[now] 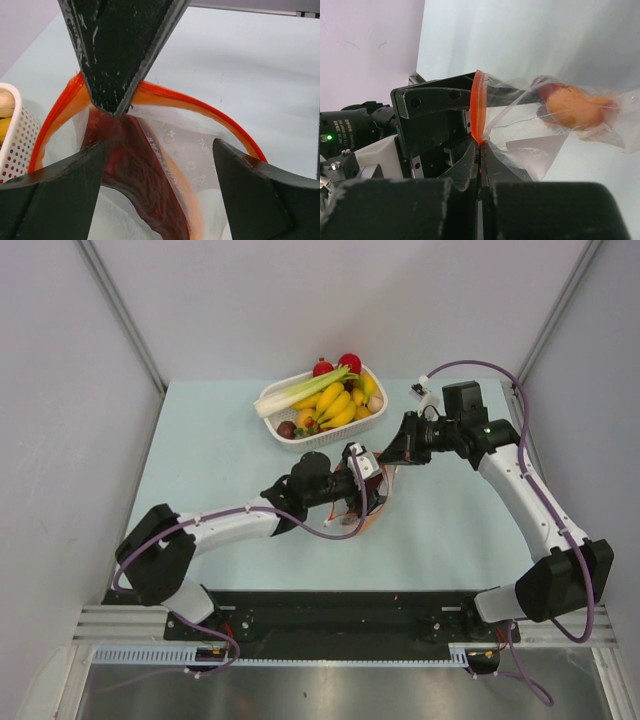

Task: Place the food in the zip-top bag and seal the zipper
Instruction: Adjust the fake bread in the zipper food storage bag.

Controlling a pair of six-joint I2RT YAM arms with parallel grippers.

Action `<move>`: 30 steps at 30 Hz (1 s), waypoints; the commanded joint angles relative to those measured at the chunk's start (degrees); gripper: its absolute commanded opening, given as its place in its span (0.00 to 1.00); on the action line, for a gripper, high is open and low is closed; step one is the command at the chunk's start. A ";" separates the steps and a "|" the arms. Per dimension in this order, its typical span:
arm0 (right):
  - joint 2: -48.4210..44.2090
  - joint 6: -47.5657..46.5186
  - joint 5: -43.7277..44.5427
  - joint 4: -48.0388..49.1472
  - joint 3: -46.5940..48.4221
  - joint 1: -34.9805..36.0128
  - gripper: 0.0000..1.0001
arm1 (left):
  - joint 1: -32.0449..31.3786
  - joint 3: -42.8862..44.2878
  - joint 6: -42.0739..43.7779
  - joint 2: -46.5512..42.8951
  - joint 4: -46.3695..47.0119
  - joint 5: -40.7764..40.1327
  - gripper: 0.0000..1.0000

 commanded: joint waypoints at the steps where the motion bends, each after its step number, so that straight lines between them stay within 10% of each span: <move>1: -0.11 0.49 -2.93 0.80 0.28 -0.03 0.00 | -0.06 -3.91 -0.57 -1.75 9.21 -4.24 0.94; 30: -0.55 1.10 -6.97 2.29 0.10 -0.56 0.00 | -0.06 -0.85 3.05 3.07 13.36 -2.59 0.84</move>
